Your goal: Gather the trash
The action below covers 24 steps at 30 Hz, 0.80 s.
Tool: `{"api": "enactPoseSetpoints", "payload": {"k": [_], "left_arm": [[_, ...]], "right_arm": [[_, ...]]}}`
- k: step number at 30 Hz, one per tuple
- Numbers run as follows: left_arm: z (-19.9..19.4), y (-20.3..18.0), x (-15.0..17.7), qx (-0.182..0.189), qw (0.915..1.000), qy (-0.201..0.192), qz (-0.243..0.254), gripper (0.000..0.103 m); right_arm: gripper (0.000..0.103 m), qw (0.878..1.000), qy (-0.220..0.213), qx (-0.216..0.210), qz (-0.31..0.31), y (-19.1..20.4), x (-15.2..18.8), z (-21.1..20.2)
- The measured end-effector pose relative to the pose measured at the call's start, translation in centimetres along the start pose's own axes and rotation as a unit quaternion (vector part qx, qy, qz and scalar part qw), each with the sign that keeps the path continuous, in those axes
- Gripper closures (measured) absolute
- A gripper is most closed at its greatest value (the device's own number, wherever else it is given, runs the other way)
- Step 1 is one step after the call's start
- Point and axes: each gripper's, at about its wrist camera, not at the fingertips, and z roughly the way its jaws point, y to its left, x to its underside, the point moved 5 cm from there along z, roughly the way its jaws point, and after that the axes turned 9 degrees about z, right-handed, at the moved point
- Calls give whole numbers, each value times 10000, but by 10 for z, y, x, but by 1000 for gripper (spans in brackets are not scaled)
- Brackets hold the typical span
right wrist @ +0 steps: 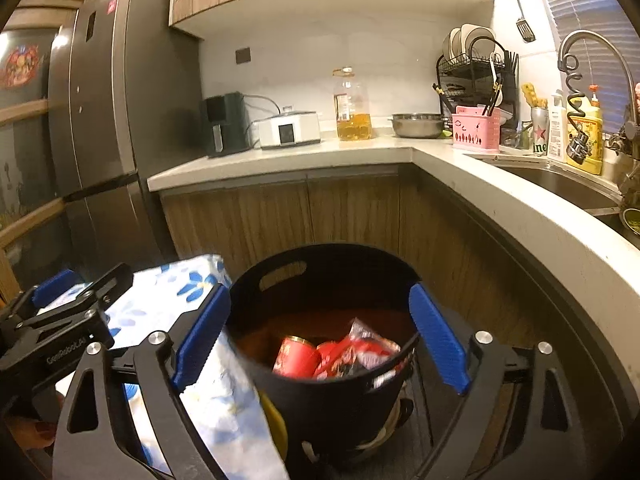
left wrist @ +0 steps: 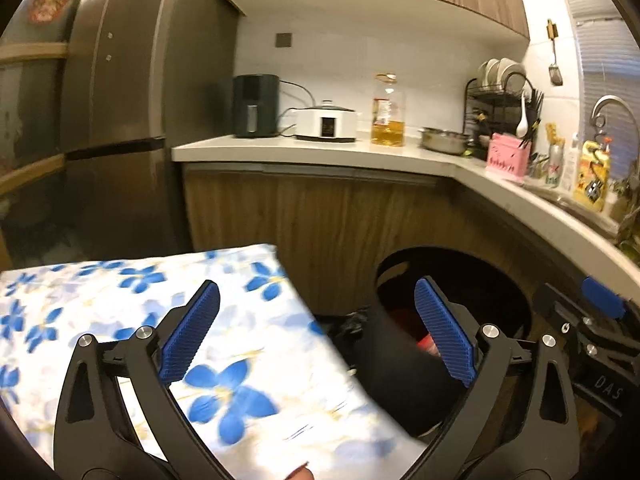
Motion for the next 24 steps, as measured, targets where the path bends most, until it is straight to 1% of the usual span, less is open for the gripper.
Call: {"api": "enactPoseSetpoints", "payload": {"k": [2, 6, 11, 15, 24], "left_arm": [[-11, 8, 8, -87, 9999, 61, 35, 6], [-38, 25, 22, -180, 9997, 166, -47, 5], [-73, 41, 39, -305, 9994, 188, -13, 5], [-103, 54, 51, -303, 9992, 224, -118, 5], [-156, 68, 72, -407, 9989, 203, -124, 5]], "right_arm": [[5, 10000, 8, 89, -35, 5, 6, -9], [5, 10000, 21, 74, -3, 12, 12, -27], [5, 9999, 21, 125, 0, 24, 22, -56], [5, 9999, -1, 115, -13, 32, 30, -78], [5, 9997, -90, 203, -106, 50, 50, -129]]}}
